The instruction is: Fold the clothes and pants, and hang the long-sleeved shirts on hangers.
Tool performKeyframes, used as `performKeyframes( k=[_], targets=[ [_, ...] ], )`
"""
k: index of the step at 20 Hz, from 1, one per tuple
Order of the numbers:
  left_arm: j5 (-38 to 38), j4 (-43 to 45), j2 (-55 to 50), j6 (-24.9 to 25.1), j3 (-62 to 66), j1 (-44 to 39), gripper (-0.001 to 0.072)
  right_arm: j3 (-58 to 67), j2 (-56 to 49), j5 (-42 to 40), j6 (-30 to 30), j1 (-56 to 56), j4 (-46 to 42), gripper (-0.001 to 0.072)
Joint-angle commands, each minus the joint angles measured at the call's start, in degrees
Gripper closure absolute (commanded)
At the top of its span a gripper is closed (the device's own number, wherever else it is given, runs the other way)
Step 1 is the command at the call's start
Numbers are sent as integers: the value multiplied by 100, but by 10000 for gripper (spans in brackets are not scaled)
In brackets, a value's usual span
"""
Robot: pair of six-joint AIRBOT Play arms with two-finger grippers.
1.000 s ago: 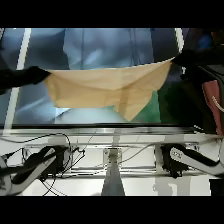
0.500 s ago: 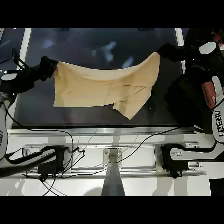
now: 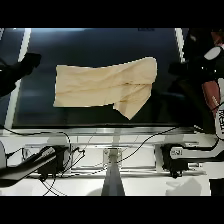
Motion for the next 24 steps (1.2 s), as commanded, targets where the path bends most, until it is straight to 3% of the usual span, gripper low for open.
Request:
performKeyframes(
  k=[1, 2, 4, 5, 7, 9, 12, 13, 18, 20, 24],
  targets=[
    [-1005, 1318, 402, -291, 2, 706, 94, -935, -4, 1029, -616, -468, 986, 586],
    [-1360, 1432, 409, -291, 4, 909, 94, -1344, -4, 951, -796, -490, 1421, 566],
    [-1928, 1637, 387, -291, 0, 1255, 94, -2006, -11, 350, -831, -387, 1989, 238],
    [-2059, 1759, 389, -291, 0, 1373, 90, -2251, -13, -83, -826, -293, 2120, 226],
    [-2166, 2144, 387, -291, 0, 1447, 2, -2509, -26, -715, -761, -66, 2253, 227],
    [-2229, 2599, 387, -302, -22, 1434, 4, -2529, -125, -946, -695, 201, 2264, 226],
    [-2249, 2894, 295, -734, -72, 1440, 5, -2527, -269, -1519, -188, 551, 2264, 229],
    [-2271, 2914, 225, -852, -74, 1440, 6, -2527, -299, -1703, -160, 647, 2264, 245],
    [-2874, 2992, -256, -896, -79, 1443, 9, -2288, -284, -1853, -216, 782, 2243, 624],
    [-3126, 3198, -531, -925, -79, 1443, 17, -2159, -199, -1834, -214, 785, 2240, 694],
    [-3650, 3340, -1202, -1150, -81, 1438, 17, -2063, 11, -1829, -214, 782, 2232, 694]
  ],
)
